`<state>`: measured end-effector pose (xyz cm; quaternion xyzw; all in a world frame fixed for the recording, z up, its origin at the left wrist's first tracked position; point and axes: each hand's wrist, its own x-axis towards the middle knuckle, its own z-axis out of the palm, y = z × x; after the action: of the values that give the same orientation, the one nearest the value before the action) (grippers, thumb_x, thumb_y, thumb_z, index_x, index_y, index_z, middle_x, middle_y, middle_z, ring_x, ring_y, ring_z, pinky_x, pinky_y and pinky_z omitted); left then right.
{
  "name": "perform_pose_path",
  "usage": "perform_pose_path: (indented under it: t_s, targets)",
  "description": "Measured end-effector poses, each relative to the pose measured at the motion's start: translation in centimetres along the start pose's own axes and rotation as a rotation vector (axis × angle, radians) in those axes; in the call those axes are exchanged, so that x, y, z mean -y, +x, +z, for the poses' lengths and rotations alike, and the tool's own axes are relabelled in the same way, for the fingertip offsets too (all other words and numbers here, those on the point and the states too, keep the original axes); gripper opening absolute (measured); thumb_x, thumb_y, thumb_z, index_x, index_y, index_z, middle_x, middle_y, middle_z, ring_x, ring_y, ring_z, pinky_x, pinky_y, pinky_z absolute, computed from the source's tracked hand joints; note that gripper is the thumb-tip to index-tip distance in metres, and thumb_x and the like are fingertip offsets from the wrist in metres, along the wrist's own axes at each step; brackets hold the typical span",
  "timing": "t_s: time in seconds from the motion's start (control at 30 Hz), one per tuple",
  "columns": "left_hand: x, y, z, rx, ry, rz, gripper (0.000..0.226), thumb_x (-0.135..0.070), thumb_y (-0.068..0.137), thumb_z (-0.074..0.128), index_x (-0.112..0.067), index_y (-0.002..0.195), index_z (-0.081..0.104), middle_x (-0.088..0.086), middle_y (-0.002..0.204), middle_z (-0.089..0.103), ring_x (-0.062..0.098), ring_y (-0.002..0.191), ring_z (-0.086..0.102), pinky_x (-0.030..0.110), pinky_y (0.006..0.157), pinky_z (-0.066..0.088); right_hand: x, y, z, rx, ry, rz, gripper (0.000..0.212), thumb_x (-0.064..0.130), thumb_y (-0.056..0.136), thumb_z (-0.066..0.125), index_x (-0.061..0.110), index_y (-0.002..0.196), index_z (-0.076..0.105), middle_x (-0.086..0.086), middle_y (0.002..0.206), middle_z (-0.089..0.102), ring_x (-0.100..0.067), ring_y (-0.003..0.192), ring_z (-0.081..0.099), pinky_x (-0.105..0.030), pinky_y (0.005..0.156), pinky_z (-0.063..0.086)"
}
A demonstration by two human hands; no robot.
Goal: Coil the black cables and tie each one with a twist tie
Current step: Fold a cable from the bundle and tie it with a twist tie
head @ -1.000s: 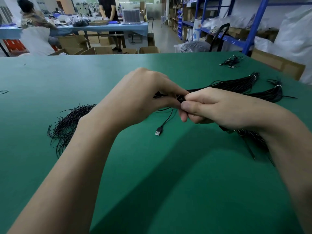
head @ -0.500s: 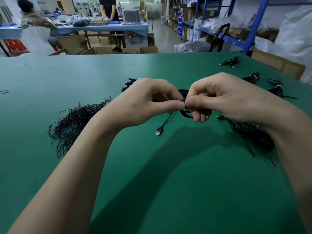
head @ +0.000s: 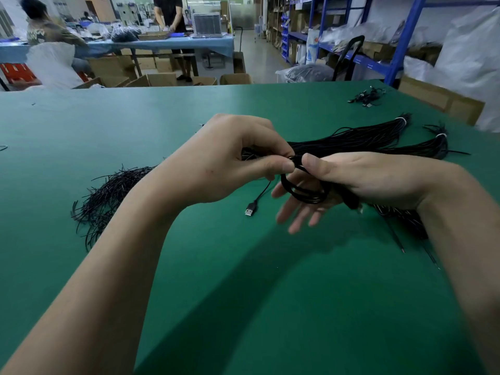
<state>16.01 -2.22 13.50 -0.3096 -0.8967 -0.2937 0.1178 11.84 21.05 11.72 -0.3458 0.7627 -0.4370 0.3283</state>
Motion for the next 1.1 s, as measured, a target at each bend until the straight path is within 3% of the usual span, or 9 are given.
perform_pose_path:
  t_s: [0.07, 0.2, 0.37, 0.57, 0.67, 0.83, 0.93, 1.0, 1.1]
  targets:
    - [-0.2, -0.1, -0.2, -0.016, 0.004, 0.016, 0.016, -0.033, 0.095, 0.067, -0.022, 0.097, 0.078, -0.008, 0.087, 0.068, 0.012, 0.079, 0.066, 0.024, 0.069, 0.046, -0.2, 0.1, 0.1, 0.069, 0.092, -0.027, 0.072, 0.061, 0.093, 0.035, 0.001, 0.122, 0.064, -0.012, 0.091, 0.073, -0.026, 0.075, 0.071, -0.033, 0.070, 0.057]
    - [-0.5, -0.2, -0.7, -0.076, 0.039, 0.044, 0.020, -0.037, 0.095, 0.066, -0.022, 0.099, 0.079, -0.006, 0.088, 0.069, 0.016, 0.073, 0.064, 0.031, 0.065, 0.047, -0.5, 0.7, 0.5, 0.066, 0.286, -0.095, 0.055, 0.061, 0.089, 0.042, 0.011, 0.085, 0.065, -0.003, 0.062, 0.045, -0.015, 0.047, 0.043, -0.020, 0.049, 0.042]
    - [-0.6, -0.2, -1.0, -0.144, 0.099, 0.071, 0.019, -0.035, 0.093, 0.068, -0.023, 0.102, 0.080, -0.004, 0.087, 0.069, 0.018, 0.070, 0.065, 0.037, 0.064, 0.047, -0.8, 1.5, 0.7, 0.078, 0.420, -0.141, 0.042, 0.057, 0.091, 0.044, 0.019, 0.073, 0.046, 0.004, 0.053, 0.036, -0.006, 0.033, 0.035, -0.017, 0.037, 0.033]
    - [-0.2, -0.3, -1.3, -0.212, 0.178, 0.081, 0.021, -0.031, 0.094, 0.069, -0.018, 0.106, 0.079, -0.004, 0.087, 0.070, 0.005, 0.071, 0.061, 0.013, 0.064, 0.038, -0.9, 2.7, 1.3, -0.033, 0.496, -0.215, 0.044, 0.056, 0.091, 0.047, 0.018, 0.069, 0.043, 0.007, 0.047, 0.030, -0.003, 0.032, 0.022, -0.020, 0.037, 0.030]
    - [0.3, -0.5, -1.8, -0.258, 0.232, 0.084, 0.020, -0.029, 0.094, 0.070, -0.015, 0.106, 0.079, -0.002, 0.089, 0.070, 0.009, 0.075, 0.062, 0.020, 0.067, 0.043, -0.6, 3.5, 1.9, -0.127, 0.481, -0.231, 0.044, 0.058, 0.090, 0.047, 0.019, 0.070, 0.044, 0.006, 0.051, 0.029, -0.006, 0.036, 0.021, -0.020, 0.039, 0.029]
    - [1.1, -0.8, -2.0, -0.232, 0.291, 0.073, 0.018, -0.029, 0.094, 0.071, -0.018, 0.105, 0.080, -0.004, 0.089, 0.070, 0.009, 0.074, 0.060, 0.013, 0.067, 0.041, 0.0, 3.6, 2.2, -0.262, 0.190, -0.229, 0.042, 0.050, 0.100, 0.041, 0.018, 0.073, 0.042, 0.006, 0.058, 0.029, -0.011, 0.049, 0.022, -0.021, 0.046, 0.021]
    - [1.5, -0.6, -1.9, -0.096, 0.345, -0.008, 0.018, -0.034, 0.091, 0.072, -0.026, 0.105, 0.080, -0.006, 0.094, 0.073, 0.018, 0.080, 0.067, 0.040, 0.075, 0.052, 0.1, 3.6, 2.2, -0.453, -0.382, -0.214, 0.043, 0.048, 0.103, 0.040, 0.019, 0.073, 0.041, 0.011, 0.059, 0.041, -0.007, 0.051, 0.036, -0.028, 0.051, 0.029]
    - [1.7, -0.6, -1.8, 0.041, 0.368, -0.106, 0.019, -0.043, 0.091, 0.068, -0.034, 0.104, 0.079, -0.012, 0.098, 0.073, 0.013, 0.087, 0.066, 0.042, 0.082, 0.052, -0.2, 3.9, 2.5, -0.506, -0.788, -0.145, 0.042, 0.052, 0.103, 0.037, 0.022, 0.074, 0.040, 0.006, 0.062, 0.046, -0.013, 0.059, 0.044, -0.035, 0.054, 0.031]
    - [1.5, -0.7, -1.2, 0.245, 0.283, -0.293, 0.045, -0.069, 0.087, 0.042, -0.042, 0.101, 0.075, -0.007, 0.093, 0.074, 0.014, 0.084, 0.065, 0.043, 0.082, 0.053, -0.6, 4.6, 3.3, -0.519, -1.065, -0.059, 0.039, 0.055, 0.103, 0.032, 0.024, 0.095, 0.054, 0.002, 0.072, 0.055, -0.027, 0.073, 0.056, -0.039, 0.058, 0.033]
